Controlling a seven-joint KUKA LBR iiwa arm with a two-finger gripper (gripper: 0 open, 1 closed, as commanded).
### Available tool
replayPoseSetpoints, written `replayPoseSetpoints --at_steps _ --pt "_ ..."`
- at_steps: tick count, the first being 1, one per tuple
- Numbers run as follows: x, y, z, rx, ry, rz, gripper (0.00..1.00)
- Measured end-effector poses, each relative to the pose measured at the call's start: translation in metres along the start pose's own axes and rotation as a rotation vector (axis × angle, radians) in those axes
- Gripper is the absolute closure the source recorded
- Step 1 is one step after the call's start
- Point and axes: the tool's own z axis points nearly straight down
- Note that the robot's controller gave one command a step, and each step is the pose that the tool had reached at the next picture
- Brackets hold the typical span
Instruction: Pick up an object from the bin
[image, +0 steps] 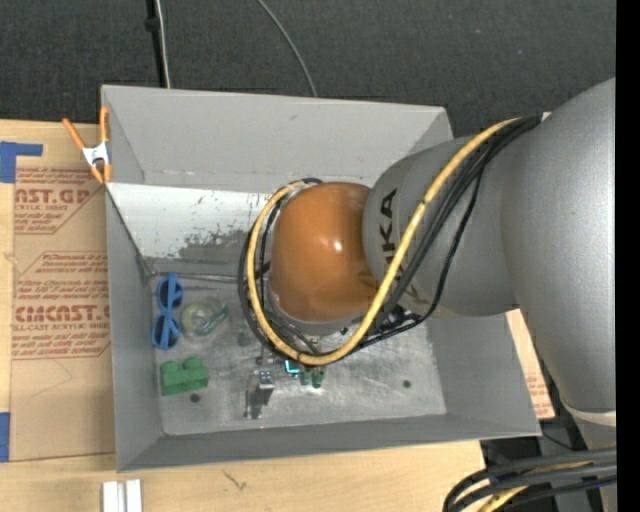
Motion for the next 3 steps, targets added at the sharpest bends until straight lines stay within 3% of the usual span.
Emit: replayPoseSetpoints --at_steps 1,2,3 --pt "-0.015 0.084 0.084 -0.003 -0.013 -0.160 0.00" --pt "-0.009 0.061 0.053 -0.001 -0.009 -0.079 0.00" --pt "-0.003 0.060 0.051 0.000 -0.007 -0.105 0.00"
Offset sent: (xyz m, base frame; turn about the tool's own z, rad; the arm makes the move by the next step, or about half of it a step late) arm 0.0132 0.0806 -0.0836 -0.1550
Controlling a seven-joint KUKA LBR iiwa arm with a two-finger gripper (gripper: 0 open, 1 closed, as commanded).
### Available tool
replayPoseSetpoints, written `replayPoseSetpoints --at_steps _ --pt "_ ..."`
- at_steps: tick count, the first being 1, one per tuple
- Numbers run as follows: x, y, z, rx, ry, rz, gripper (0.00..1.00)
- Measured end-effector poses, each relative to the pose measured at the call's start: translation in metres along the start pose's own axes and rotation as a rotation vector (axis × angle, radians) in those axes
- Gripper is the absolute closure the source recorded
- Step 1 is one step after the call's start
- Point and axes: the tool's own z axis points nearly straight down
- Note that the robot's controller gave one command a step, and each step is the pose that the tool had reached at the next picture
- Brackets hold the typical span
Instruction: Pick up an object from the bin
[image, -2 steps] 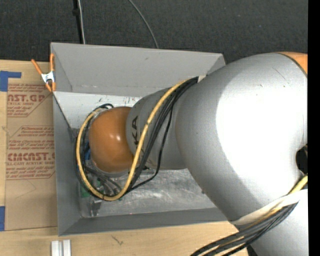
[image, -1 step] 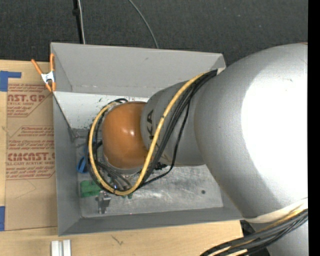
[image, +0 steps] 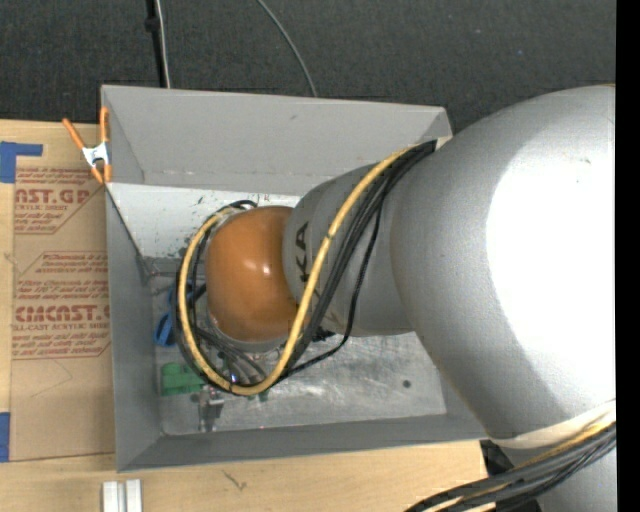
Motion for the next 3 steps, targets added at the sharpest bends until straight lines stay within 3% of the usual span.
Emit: replayPoseSetpoints --at_steps 1,2,3 --pt "0.0005 -0.0029 0.0315 -0.004 -0.008 0.118 0.00" --pt "-0.0003 -0.0017 0.0305 -0.002 -0.004 0.117 0.00" --pt "-0.0016 -0.0012 0.0282 -0.004 -0.006 0.117 1.00"
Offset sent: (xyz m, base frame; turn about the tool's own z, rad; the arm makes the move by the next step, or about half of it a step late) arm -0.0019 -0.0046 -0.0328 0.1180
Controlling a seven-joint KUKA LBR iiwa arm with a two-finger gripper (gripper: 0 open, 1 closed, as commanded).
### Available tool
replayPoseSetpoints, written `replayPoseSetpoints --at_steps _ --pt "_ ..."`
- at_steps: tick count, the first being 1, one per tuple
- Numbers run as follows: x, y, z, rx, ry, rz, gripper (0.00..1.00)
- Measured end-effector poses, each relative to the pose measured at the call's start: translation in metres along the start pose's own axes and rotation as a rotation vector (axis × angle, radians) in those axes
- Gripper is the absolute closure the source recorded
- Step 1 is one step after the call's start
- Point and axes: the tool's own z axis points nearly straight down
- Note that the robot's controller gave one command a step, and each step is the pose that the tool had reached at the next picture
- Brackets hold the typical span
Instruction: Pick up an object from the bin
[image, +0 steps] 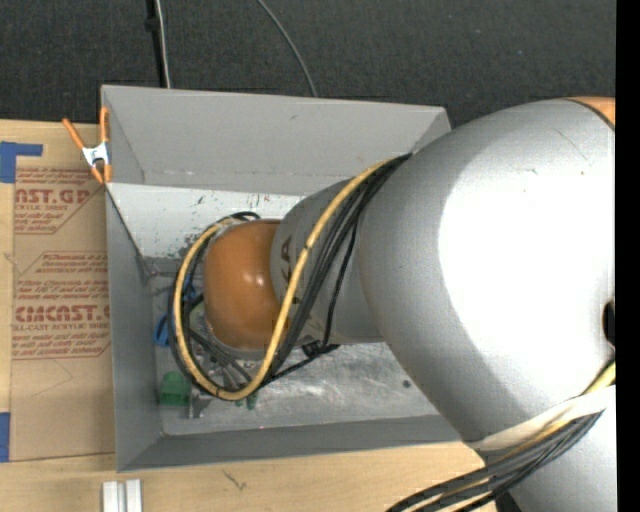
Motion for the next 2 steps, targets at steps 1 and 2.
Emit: replayPoseSetpoints --at_steps 1,2 --pt "0.000 0.001 -0.002 0.002 0.004 -0.001 1.00" --pt "-0.002 0.002 -0.063 0.001 0.001 -0.001 1.00"
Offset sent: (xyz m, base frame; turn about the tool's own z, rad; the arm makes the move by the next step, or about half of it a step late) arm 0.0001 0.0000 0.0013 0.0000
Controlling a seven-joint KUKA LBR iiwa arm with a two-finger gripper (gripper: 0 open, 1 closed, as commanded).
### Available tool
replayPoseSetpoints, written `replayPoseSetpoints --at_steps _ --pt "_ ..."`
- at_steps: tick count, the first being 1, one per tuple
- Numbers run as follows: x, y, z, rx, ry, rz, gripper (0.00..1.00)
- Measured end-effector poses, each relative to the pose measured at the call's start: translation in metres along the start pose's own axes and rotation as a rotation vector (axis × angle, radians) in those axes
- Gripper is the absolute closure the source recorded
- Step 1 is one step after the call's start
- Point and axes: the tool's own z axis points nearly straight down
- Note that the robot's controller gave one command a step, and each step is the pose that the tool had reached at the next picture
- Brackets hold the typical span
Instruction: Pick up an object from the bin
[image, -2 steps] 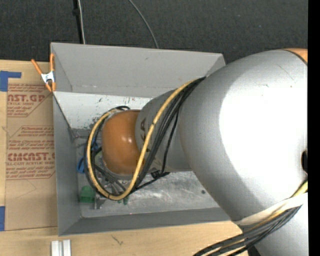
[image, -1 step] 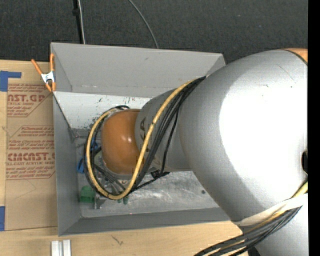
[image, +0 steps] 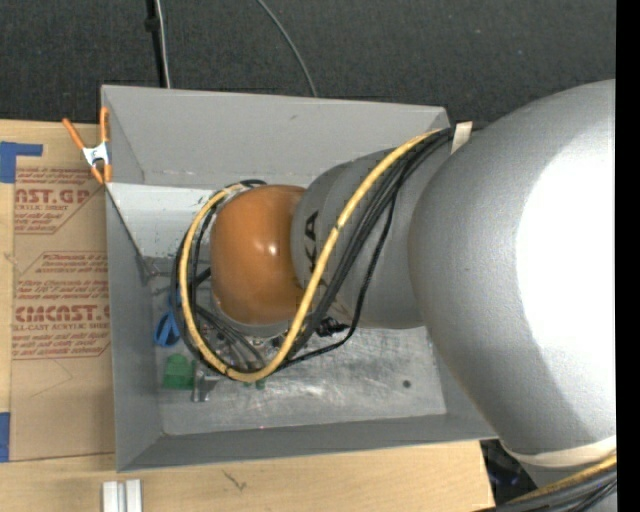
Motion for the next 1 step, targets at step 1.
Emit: replayPoseSetpoints --at_steps 1 --pt "-0.0007 0.0015 -0.0271 0.001 0.002 -0.001 1.00"
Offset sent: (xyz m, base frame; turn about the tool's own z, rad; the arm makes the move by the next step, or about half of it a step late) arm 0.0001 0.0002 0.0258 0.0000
